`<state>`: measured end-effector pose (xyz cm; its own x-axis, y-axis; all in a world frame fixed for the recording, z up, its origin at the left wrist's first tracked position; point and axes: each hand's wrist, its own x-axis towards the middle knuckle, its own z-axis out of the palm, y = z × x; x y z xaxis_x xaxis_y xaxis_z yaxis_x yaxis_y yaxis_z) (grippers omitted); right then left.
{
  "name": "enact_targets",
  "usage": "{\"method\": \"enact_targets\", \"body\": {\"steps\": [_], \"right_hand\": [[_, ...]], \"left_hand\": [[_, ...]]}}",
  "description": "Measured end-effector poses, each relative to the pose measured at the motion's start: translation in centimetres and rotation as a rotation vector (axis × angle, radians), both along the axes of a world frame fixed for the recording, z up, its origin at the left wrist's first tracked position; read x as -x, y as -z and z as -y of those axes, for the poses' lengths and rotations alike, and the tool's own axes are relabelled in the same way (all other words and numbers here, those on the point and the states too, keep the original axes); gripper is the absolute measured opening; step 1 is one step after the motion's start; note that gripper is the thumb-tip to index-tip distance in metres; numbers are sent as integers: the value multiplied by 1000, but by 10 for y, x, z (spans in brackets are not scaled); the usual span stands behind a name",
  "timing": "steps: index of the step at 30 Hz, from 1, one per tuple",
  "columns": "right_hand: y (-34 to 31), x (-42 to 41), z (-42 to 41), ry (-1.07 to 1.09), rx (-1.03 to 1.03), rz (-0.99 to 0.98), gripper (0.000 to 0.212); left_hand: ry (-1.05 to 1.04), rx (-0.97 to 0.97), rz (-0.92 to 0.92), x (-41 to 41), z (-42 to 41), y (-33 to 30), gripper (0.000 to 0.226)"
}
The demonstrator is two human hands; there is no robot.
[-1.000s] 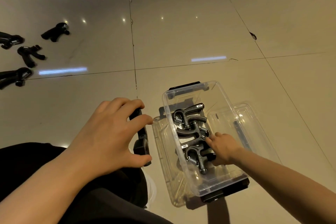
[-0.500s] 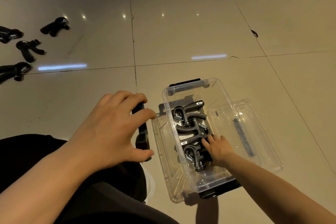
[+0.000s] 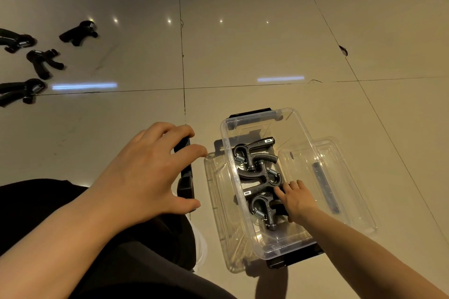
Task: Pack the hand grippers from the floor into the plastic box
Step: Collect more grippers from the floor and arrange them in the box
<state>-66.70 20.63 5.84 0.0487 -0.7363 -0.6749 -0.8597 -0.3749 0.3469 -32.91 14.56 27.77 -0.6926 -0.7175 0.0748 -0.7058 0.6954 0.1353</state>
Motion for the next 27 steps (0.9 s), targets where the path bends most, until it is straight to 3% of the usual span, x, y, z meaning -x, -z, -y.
{"method": "enact_targets", "body": {"steps": [7,11,13,16,19,23,27], "right_hand": [[0,-10,-1,49,33,-26,74],[-19,-24,-1,130,1,-29,82],[-38,-37,0,339,88,207,83],[-88,-66,-1,716,242,854,65],[-145,-108,-9,712,438,1311,52],[-180,-144,-15,556,737,1482,34],[-195,-150,-18,565,858,1538,33]], "left_hand": [[-5,-1,-49,-1,-2,-1,66],[-30,-22,-88,-4,-2,-1,66],[-56,-17,-123,-5,0,-3,66],[-95,18,-215,-2,4,-11,66],[-158,18,-355,5,6,-25,69],[-286,-121,-604,12,-1,-43,64],[-434,-335,-869,12,-5,-49,62]]}}
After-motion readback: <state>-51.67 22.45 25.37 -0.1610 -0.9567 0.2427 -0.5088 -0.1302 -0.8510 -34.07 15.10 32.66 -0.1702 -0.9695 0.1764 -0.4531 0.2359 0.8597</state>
